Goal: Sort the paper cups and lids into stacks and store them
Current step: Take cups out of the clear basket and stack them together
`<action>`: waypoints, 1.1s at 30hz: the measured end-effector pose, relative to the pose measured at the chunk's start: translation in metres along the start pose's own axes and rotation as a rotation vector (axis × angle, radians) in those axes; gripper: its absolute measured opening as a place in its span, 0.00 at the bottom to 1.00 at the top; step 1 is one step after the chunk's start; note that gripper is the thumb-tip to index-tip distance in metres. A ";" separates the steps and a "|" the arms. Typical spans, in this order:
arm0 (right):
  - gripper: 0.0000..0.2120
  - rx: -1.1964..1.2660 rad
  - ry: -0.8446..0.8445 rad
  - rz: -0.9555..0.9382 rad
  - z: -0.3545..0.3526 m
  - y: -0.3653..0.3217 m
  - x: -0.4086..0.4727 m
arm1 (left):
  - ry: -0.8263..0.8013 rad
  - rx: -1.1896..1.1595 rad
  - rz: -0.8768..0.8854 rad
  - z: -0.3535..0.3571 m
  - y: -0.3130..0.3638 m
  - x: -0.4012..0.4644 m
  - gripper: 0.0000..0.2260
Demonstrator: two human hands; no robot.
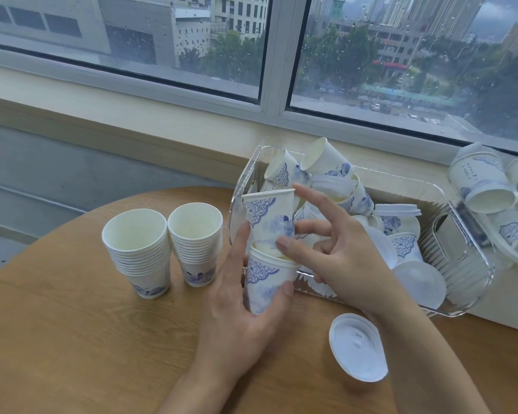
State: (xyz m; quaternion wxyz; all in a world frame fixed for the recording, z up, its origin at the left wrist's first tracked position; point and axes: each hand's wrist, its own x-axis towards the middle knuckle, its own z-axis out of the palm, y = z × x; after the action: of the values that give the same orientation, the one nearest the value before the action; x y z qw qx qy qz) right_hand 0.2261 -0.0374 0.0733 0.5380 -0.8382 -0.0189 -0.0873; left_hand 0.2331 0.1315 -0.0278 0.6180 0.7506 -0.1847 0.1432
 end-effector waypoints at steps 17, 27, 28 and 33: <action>0.09 0.140 0.067 0.111 -0.003 0.016 0.005 | 0.001 0.036 0.005 -0.001 -0.002 0.001 0.37; 0.06 0.171 0.049 0.121 -0.004 0.028 0.007 | 0.002 0.036 0.005 0.000 -0.004 0.000 0.33; 0.06 0.169 0.057 0.121 -0.004 0.029 0.007 | -0.005 0.033 0.004 0.000 -0.004 0.000 0.32; 0.07 0.175 0.058 0.124 -0.004 0.031 0.007 | -0.038 0.029 -0.009 0.000 -0.003 0.000 0.30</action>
State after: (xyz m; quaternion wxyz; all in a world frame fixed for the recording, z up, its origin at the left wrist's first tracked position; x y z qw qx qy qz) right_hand 0.2367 -0.0540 0.0486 0.6137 -0.7848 0.0410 -0.0761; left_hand 0.2344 0.1320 -0.0307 0.6043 0.7627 -0.1909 0.1290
